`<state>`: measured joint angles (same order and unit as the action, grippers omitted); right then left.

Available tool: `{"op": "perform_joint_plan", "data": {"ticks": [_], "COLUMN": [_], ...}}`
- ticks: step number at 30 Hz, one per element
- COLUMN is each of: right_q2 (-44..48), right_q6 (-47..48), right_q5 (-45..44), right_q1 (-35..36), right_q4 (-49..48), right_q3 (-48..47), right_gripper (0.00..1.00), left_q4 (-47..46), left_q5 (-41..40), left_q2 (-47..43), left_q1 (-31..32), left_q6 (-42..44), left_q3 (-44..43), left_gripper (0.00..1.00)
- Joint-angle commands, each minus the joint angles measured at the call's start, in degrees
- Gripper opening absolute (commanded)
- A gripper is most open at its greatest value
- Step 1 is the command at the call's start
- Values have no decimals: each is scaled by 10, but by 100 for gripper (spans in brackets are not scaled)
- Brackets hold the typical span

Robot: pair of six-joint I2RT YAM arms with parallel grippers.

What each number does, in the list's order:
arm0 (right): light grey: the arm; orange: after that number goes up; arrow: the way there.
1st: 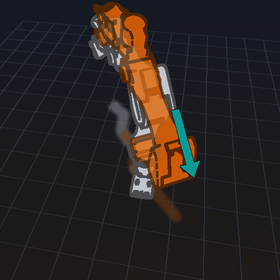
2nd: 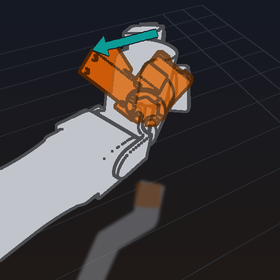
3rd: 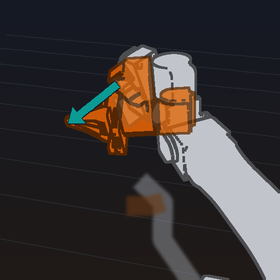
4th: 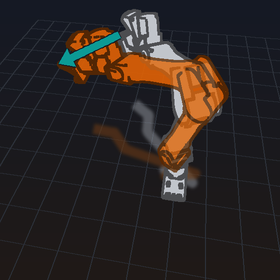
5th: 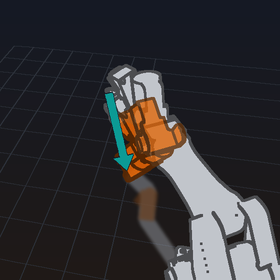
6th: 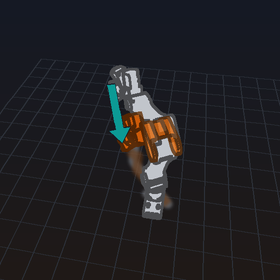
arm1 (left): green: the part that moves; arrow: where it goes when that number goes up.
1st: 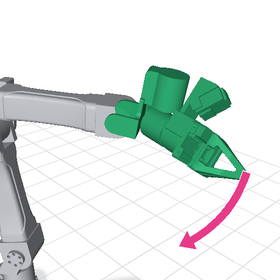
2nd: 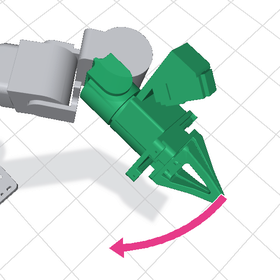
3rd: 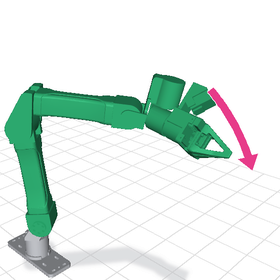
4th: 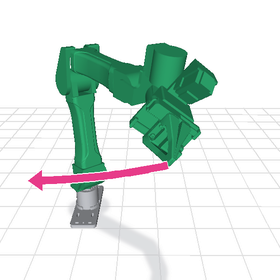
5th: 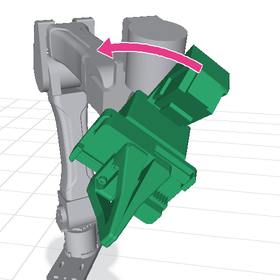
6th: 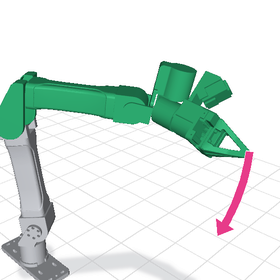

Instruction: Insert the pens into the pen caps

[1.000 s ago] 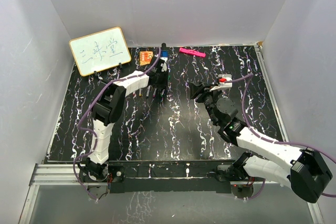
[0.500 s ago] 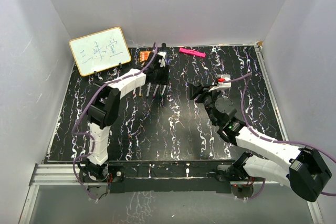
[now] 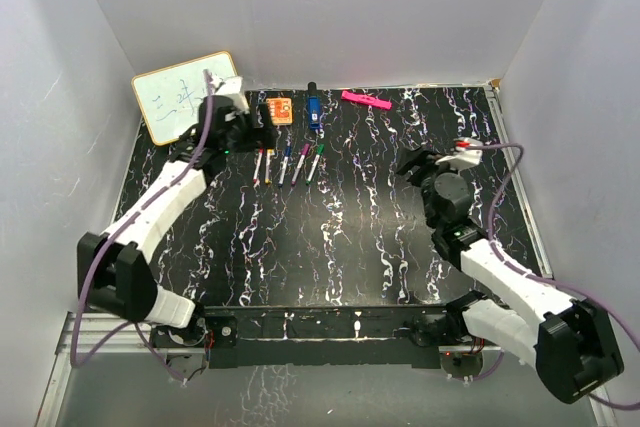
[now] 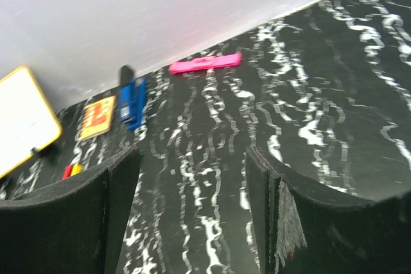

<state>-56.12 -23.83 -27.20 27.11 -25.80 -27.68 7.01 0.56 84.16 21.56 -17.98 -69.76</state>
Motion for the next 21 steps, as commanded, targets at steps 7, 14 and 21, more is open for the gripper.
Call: {"op": "perform_joint_plan", "data": {"ticks": [7, 14, 21], "right_q2": [41, 45, 42], "right_q6": [-72, -99, -106], "right_q5": [74, 119, 120], "right_q1": [-191, -246, -246], "right_q4": [54, 77, 93], "right_q3": [10, 11, 5], "right_gripper": [75, 77, 83], "left_q4": [68, 130, 131], "left_q5": [-99, -101, -89], "left_q2": [-194, -225, -250], "left_q1": [-102, -152, -152], "left_q6": [32, 39, 16], "left_q3": [119, 136, 153], "left_gripper": [98, 98, 98]}}
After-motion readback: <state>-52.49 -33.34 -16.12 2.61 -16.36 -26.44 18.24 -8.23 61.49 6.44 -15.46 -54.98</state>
